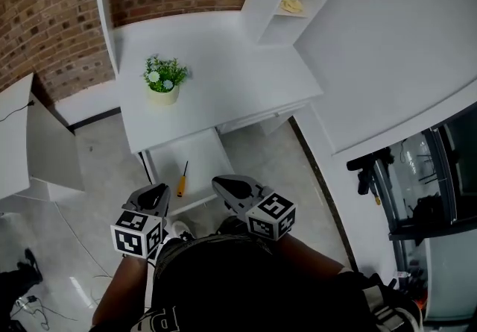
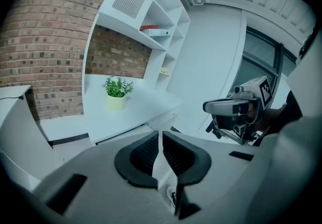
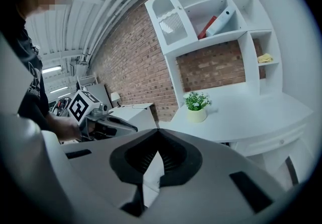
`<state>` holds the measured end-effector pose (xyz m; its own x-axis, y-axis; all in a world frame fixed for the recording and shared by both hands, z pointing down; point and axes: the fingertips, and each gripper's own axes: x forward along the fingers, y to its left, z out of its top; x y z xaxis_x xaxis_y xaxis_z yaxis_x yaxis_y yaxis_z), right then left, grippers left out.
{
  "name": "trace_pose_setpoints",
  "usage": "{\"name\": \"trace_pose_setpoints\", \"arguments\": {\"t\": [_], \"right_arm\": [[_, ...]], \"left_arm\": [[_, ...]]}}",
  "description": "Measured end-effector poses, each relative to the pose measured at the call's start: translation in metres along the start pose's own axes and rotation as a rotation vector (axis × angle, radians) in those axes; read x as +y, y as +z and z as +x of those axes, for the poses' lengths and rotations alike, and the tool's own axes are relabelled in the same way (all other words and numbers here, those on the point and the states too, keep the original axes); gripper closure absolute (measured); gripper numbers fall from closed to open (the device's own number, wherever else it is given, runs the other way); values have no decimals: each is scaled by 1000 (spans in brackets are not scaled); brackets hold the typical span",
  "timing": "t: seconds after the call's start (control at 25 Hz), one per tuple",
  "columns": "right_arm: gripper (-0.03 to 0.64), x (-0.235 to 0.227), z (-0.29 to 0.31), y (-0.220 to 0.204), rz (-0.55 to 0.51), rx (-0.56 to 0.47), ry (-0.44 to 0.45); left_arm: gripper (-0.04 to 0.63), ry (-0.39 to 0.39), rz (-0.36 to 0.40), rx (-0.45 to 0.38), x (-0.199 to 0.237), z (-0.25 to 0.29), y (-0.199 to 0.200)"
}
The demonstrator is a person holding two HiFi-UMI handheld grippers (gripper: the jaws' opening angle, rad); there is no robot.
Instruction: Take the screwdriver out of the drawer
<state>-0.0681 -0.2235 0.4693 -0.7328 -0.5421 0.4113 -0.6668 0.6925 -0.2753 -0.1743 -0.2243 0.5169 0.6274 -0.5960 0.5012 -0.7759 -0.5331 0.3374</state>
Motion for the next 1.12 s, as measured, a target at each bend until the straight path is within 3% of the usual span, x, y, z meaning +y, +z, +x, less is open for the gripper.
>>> {"name": "trace_pose_setpoints", "arguments": {"t": [0.32, 0.44, 0.52, 0.68, 1.12], "right_arm": [[612, -9, 13, -9, 27, 38, -16], [612, -14, 20, -12, 34, 52, -2], [612, -16, 24, -13, 32, 63, 10], [612, -24, 26, -15, 24, 75, 25], [612, -85, 11, -26, 69, 95, 35]], "left_arm": [[574, -29, -23, 45, 11, 23, -14], [567, -12, -38, 57, 18, 31, -20], [521, 5, -48, 70, 24, 39, -25], [520, 32, -64, 105, 32, 58, -39], [488, 115, -25, 307, 52, 139, -83]]}}
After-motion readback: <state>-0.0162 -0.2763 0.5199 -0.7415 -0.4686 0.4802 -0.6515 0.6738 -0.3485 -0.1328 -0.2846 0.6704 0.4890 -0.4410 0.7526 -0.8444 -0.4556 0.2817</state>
